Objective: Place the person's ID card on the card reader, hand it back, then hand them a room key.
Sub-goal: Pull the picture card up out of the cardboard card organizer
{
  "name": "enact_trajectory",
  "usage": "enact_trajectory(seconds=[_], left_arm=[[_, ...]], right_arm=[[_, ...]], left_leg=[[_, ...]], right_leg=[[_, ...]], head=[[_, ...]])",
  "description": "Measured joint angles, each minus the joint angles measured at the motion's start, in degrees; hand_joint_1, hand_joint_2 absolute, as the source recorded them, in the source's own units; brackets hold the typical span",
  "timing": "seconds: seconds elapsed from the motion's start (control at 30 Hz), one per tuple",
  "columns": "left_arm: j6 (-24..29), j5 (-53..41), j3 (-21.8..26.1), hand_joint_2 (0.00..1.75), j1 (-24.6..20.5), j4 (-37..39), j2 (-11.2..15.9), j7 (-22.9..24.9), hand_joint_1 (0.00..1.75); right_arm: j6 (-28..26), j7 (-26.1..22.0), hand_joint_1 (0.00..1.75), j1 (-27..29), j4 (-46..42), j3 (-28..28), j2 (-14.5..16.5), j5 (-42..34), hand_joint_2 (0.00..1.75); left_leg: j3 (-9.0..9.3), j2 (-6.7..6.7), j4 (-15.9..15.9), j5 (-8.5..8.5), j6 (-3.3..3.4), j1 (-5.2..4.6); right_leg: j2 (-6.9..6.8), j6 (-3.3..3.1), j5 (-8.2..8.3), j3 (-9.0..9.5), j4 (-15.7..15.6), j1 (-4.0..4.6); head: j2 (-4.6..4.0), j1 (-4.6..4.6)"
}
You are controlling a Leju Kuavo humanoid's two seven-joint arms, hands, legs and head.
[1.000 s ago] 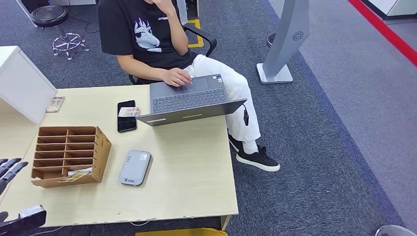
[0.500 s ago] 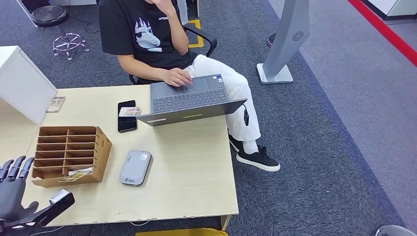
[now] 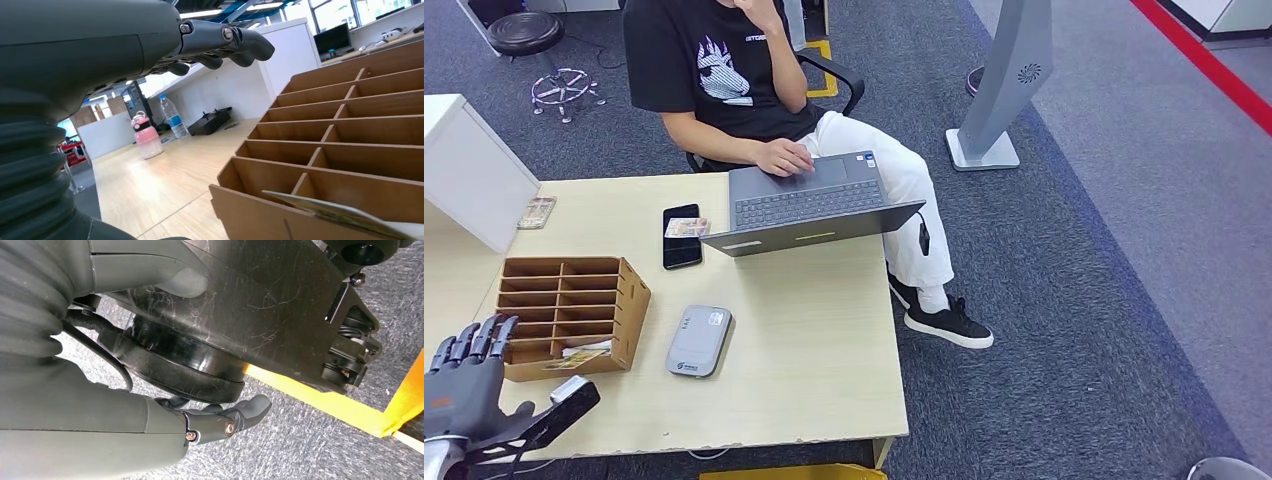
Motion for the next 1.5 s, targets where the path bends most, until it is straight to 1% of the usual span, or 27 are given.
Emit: enact_trajectory(seconds=[0.23, 0.43, 0.63, 0.9, 1.5], left_arm=[[2.0, -1.3, -0.4, 1.75, -2.1, 2.8, -2.6, -1.7, 0.00], [7.4, -3.3, -0.5, 1.75, -3.8, 6.4, -5.2, -4.0, 0.00], [7.7, -3.5, -0.5, 1.75, -4.7, 8.6, -7.0, -4.6, 0.00], [8.0, -3.5, -0.5, 1.75, -5.2, 10.0, -8.2, -4.7, 0.00], [9.6, -3.2, -0.5, 1.75, -6.0, 12.9, -10.2, -5.6, 0.00]], right_arm=[[0.0, 0.0, 0.00, 0.5, -0.7, -0.7, 0.0, 1.6, 1.75], [0.0, 0.0, 0.00, 1.2, -1.9, -2.2, 0.0, 3.8, 1.75], [0.0, 0.1, 0.00, 1.9, -2.6, -3.0, 0.0, 4.3, 1.75], [0.0, 0.2, 0.00, 2.4, -3.1, -3.6, 0.0, 4.5, 1.75], [0.0, 0.8, 0.00, 3.8, -5.4, -6.1, 0.6, 7.4, 1.75]], left_leg=[[0.00, 0.00, 0.0, 0.00, 0.00, 0.00], [0.00, 0.01, 0.0, -0.01, 0.00, -0.01], [0.00, 0.02, 0.0, 0.00, 0.00, -0.01], [0.00, 0.02, 0.0, 0.00, 0.00, -0.01], [0.00, 0.02, 0.0, 0.00, 0.00, 0.00]], right_leg=[[0.00, 0.00, 0.00, 0.00, 0.0, 0.00], [0.00, 0.00, 0.00, -0.01, 0.0, 0.00], [0.01, 0.00, 0.00, -0.01, 0.0, 0.00], [0.01, 0.00, 0.00, -0.01, 0.0, 0.00], [0.01, 0.00, 0.00, -0.01, 0.0, 0.00]], head=[[0.00, 0.01], [-0.01, -0.01], [-0.01, 0.00], [0.00, 0.01], [-0.01, 0.00]])
